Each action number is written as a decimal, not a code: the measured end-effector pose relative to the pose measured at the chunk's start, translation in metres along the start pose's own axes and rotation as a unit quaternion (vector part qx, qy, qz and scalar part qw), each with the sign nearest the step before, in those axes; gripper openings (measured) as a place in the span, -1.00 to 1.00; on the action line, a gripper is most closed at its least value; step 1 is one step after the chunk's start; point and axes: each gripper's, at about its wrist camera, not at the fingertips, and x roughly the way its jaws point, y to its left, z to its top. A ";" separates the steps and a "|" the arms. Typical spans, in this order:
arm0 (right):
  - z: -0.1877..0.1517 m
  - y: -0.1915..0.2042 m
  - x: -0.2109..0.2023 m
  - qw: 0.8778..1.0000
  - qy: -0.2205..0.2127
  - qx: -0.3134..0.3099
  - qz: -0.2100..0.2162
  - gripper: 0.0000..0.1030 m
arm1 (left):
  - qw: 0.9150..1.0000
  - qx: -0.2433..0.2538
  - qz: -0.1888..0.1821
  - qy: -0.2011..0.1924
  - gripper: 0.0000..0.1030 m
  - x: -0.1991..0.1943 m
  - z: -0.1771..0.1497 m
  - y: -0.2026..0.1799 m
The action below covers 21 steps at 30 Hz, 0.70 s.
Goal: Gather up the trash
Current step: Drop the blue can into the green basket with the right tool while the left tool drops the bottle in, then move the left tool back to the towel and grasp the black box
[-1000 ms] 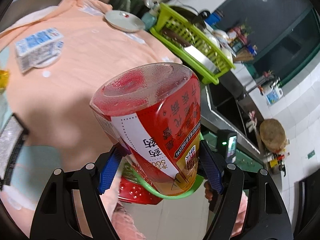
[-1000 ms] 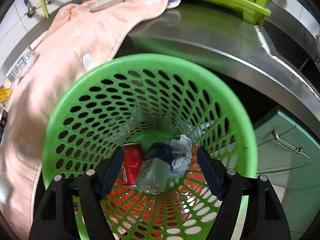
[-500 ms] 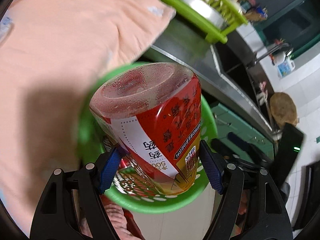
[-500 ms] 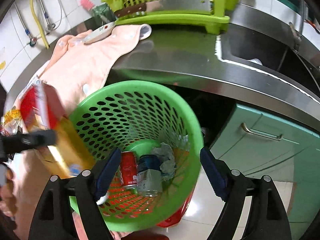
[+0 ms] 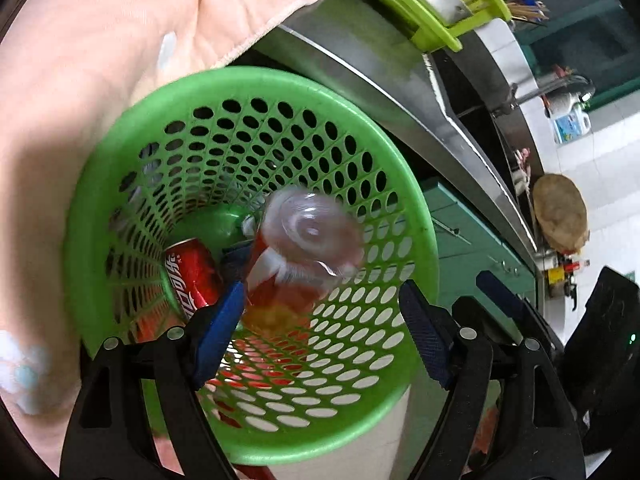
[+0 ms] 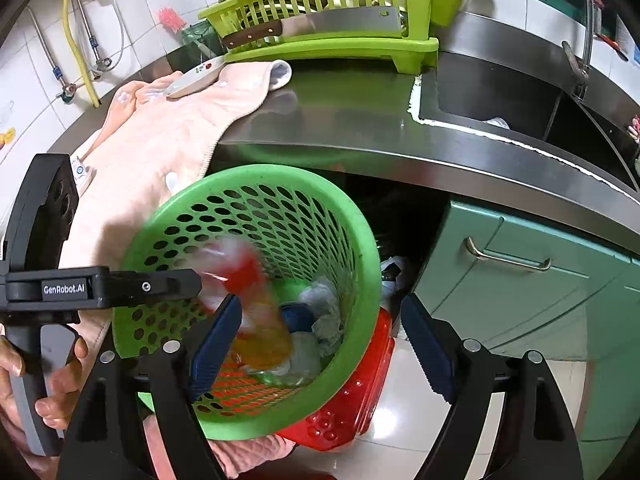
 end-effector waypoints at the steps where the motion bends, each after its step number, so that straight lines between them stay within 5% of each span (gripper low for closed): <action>1: 0.000 0.002 -0.001 1.000 -0.001 -0.001 0.002 0.53 | 1.000 0.005 0.000 -0.004 0.52 -0.005 -0.001 -0.001; 10: 0.001 0.038 -0.015 0.999 -0.016 -0.028 0.027 0.54 | 0.998 0.031 0.020 -0.056 0.52 -0.069 -0.019 0.008; 21: 0.002 0.101 -0.020 0.995 -0.022 -0.071 0.068 0.57 | 0.980 0.060 0.128 -0.143 0.52 -0.171 -0.048 0.055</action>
